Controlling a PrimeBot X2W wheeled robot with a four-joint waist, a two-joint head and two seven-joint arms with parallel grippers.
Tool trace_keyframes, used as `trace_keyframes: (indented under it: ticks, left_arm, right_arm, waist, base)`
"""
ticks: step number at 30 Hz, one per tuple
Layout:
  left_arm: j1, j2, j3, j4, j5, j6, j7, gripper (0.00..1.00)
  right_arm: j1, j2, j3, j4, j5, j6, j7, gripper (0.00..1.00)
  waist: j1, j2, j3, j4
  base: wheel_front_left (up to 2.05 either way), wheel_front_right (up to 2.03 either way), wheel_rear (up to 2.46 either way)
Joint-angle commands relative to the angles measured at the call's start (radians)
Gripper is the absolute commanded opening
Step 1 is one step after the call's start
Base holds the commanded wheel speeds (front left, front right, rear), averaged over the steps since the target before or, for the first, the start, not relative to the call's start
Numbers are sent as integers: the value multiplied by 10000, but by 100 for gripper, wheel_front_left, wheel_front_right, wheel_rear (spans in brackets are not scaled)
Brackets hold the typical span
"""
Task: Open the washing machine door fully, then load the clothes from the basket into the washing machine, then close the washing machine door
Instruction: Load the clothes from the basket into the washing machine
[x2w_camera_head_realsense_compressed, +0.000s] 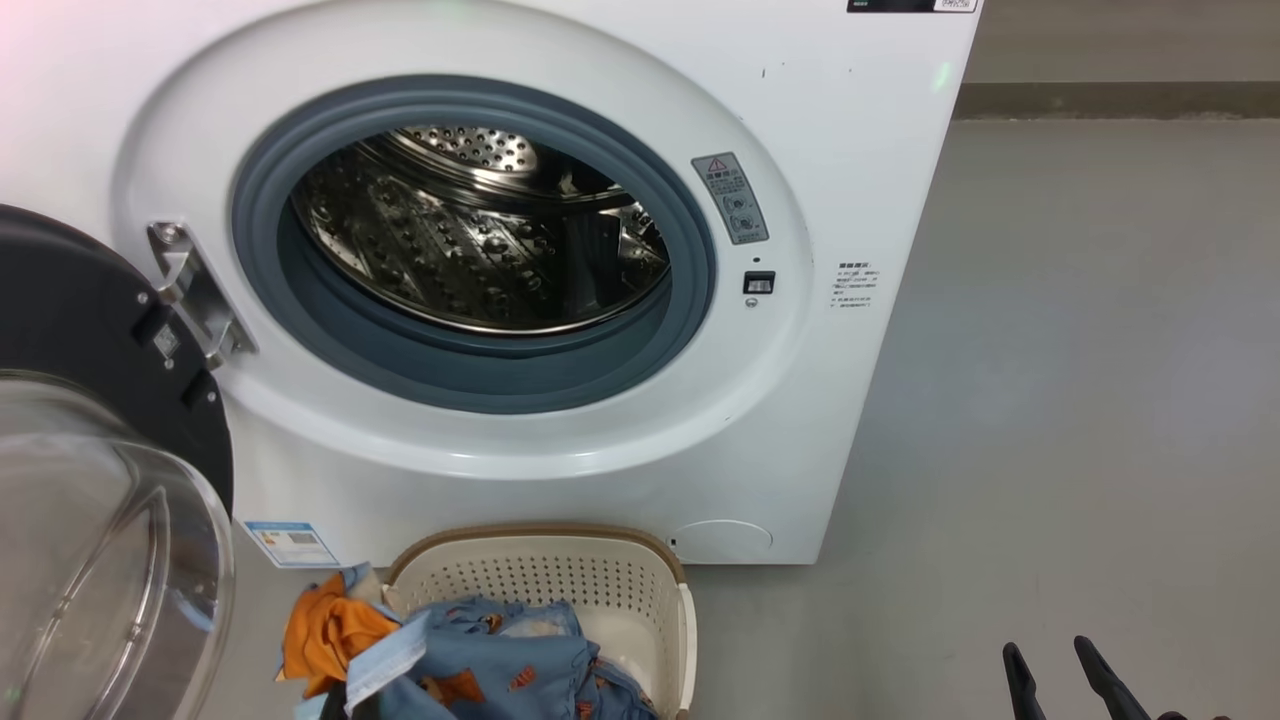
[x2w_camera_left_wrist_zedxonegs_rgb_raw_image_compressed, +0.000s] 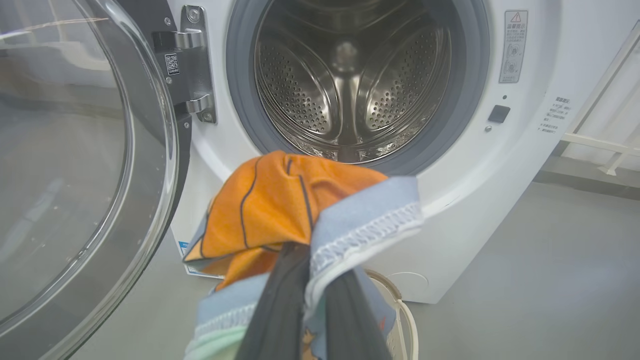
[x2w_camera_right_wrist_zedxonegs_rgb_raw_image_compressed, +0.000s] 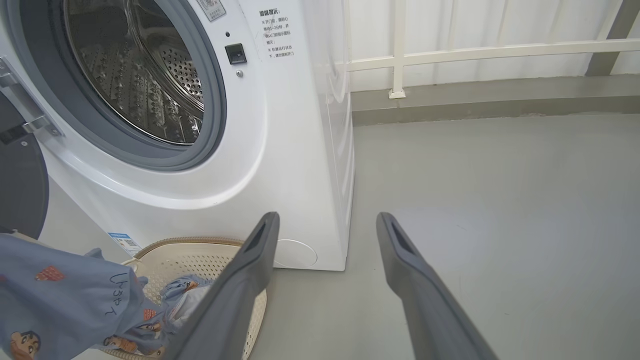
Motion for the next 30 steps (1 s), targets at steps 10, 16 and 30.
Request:
trace_keyframes:
  ticks: [10,16,30]
  left_arm:
    - [-1433,92,46,-102,209,-65,-61,0]
    - [-2788,100,36,488,223,-154,-62,0]
    - [-6915,764,758,3115,100,-228,88,0]
  right_arm:
    - [-405,-114,429,-255,44,16,-59,100]
    - [-700,-118,515,-205,186,16,-59,100]
    - [-1362,-202,710,-120,405,16,-59,100]
  waist:
    - [0,0,585,-411]
    - [0,0,1045,-867]
    - [0,0,2080,-2714]
  base:
    - [0,0,0]
    - [0,0,0]
    - [0,0,0]
